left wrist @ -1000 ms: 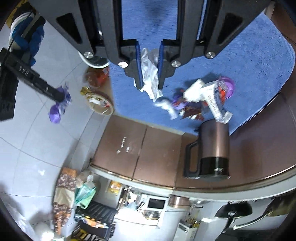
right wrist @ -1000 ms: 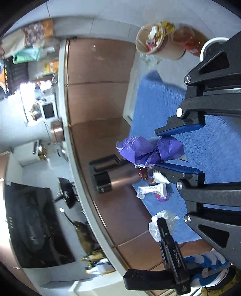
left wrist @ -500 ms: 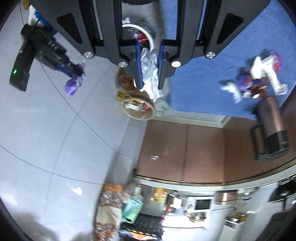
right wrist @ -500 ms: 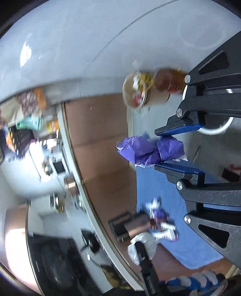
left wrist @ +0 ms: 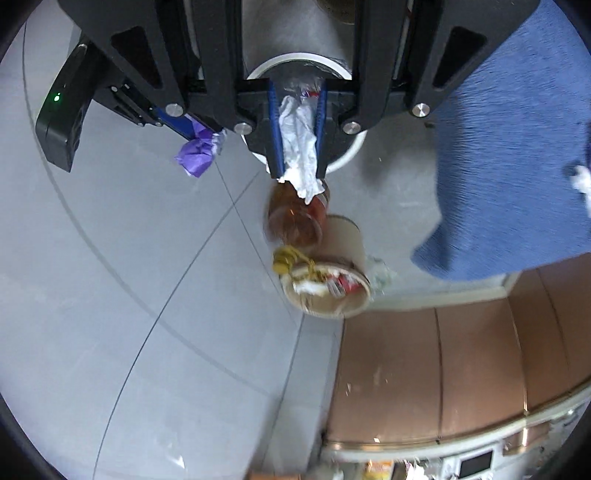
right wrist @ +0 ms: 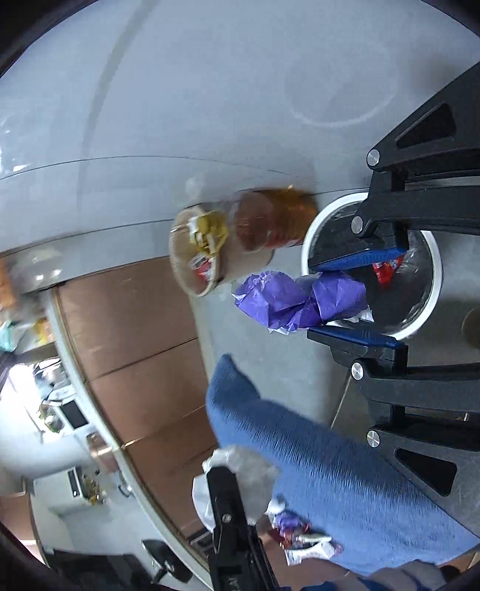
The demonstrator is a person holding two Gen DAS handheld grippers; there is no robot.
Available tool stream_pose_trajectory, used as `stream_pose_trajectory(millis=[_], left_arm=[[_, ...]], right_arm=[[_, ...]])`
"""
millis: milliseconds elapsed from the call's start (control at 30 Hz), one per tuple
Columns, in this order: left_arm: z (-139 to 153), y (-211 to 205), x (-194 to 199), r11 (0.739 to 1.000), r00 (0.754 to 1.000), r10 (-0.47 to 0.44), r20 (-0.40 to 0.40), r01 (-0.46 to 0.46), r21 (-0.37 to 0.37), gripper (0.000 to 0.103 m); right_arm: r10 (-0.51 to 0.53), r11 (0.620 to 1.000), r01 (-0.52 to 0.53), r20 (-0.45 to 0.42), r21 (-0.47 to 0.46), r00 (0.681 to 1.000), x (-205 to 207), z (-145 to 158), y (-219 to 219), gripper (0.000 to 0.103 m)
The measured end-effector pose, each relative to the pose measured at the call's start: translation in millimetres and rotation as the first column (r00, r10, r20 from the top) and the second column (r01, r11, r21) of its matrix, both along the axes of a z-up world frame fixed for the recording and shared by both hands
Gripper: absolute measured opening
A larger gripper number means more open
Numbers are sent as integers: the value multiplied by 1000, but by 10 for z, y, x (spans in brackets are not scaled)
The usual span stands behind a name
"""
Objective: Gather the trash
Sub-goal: 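Carry tissue and purple bag over the bin and release both, then move both tools back to the towel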
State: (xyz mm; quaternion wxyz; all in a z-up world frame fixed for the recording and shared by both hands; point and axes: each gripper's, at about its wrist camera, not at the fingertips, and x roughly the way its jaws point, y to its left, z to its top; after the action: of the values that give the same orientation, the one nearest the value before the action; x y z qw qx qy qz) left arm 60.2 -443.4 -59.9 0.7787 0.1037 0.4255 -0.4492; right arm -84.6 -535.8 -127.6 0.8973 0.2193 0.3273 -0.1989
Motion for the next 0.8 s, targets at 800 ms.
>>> stream_pose_trajectory(millis=[800], left_arm=[[104, 280, 26, 995, 997, 66, 37, -63, -73, 45]], right_arm=[[-50, 999, 51, -25, 9, 998, -82, -14, 29, 48]])
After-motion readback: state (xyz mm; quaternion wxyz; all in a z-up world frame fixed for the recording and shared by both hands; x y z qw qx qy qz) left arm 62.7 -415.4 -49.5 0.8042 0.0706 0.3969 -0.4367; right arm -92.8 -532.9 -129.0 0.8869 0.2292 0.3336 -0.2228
